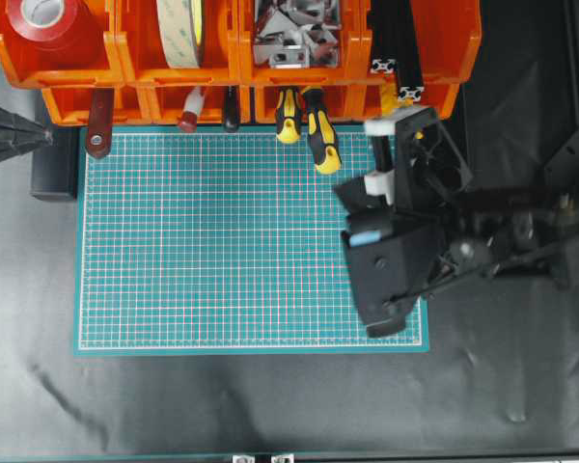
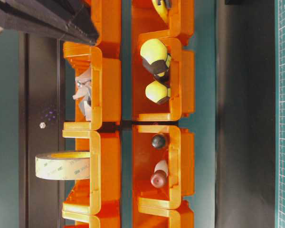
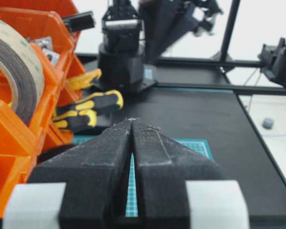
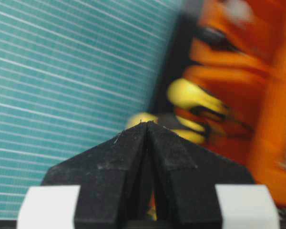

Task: Pick screwdriver from container rack with right arm.
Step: 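Move the right gripper open toward the yellow-black screwdriver in the rack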

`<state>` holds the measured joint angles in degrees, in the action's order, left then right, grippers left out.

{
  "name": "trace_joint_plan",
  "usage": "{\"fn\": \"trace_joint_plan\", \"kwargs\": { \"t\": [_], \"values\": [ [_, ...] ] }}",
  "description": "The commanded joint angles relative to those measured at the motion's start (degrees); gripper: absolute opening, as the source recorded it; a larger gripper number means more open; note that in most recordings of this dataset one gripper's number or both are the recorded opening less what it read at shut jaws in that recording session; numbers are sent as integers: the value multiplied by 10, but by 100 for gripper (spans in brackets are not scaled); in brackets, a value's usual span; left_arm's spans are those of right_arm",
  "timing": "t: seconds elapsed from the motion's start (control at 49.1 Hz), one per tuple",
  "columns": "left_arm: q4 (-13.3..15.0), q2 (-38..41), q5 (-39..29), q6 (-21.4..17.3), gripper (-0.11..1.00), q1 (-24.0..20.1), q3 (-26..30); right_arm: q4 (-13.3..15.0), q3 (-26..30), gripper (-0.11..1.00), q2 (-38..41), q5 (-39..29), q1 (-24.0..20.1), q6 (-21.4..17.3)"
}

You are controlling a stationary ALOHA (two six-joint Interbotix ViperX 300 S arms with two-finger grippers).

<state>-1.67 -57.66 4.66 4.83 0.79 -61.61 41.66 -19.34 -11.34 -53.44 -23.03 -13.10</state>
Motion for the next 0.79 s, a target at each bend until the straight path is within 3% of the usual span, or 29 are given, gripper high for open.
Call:
{"fn": "trace_joint_plan", "kwargs": {
  "t": [0.0, 0.102, 0.183, 0.306, 0.509, 0.611, 0.774],
  "values": [
    [-2, 5, 3, 3, 0, 4, 18, 144, 0, 2, 2, -76, -42, -76],
    [-2, 5, 3, 3, 0, 6, 18, 221, -41, 2, 4, -87, -77, -150],
    [-2, 6, 3, 3, 0, 6, 18, 253, -70, 2, 3, -94, -101, -200],
    [-2, 5, 3, 4, 0, 7, 18, 262, -98, 2, 2, -106, -127, -240],
    [-2, 5, 3, 4, 0, 11, 18, 262, -118, 5, 5, -105, -139, -243],
    [-2, 5, 3, 4, 0, 11, 18, 262, -129, 24, 10, -91, -139, -243],
    [-2, 6, 3, 4, 0, 11, 18, 265, -153, 71, 29, -91, -139, -250]
  ]
}}
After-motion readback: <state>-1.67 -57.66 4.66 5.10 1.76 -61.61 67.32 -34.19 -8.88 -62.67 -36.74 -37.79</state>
